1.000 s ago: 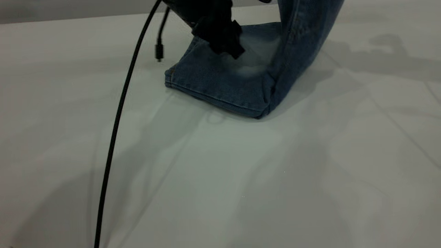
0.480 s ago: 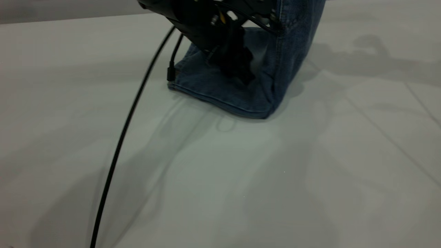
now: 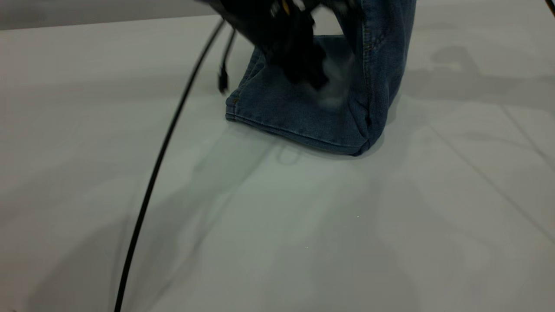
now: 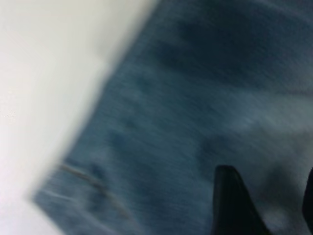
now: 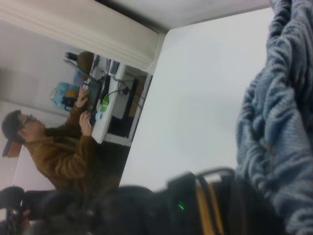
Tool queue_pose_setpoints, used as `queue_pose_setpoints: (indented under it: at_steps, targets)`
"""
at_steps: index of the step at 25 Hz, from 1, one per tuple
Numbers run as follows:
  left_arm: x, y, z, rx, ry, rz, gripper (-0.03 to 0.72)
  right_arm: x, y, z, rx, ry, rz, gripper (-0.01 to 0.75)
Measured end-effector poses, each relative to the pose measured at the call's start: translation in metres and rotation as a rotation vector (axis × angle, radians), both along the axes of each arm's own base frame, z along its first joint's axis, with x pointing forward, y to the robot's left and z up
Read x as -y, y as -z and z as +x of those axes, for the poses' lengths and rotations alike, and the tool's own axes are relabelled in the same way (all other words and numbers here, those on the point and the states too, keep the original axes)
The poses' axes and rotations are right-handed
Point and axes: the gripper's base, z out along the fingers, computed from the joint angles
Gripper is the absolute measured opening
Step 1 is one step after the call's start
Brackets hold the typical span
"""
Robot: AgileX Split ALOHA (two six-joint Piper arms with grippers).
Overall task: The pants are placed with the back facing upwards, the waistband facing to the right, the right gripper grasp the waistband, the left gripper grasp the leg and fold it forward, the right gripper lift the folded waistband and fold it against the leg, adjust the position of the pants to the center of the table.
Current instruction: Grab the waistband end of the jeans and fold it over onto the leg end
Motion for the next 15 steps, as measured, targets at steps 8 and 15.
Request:
queue_pose_setpoints:
  at_steps: [8, 15]
  targets:
    - [-0.043, -0.093, 0.023, 0.144, -0.092, -0.075, 0.326, -0.005, 0.001, -0.001, 0.014, -0.019, -0.006, 0.108]
    - [-0.084, -0.179, 0.021, 0.278, -0.150, -0.107, 0.326, -0.039, 0.013, -0.011, 0.002, -0.149, -0.080, 0.108]
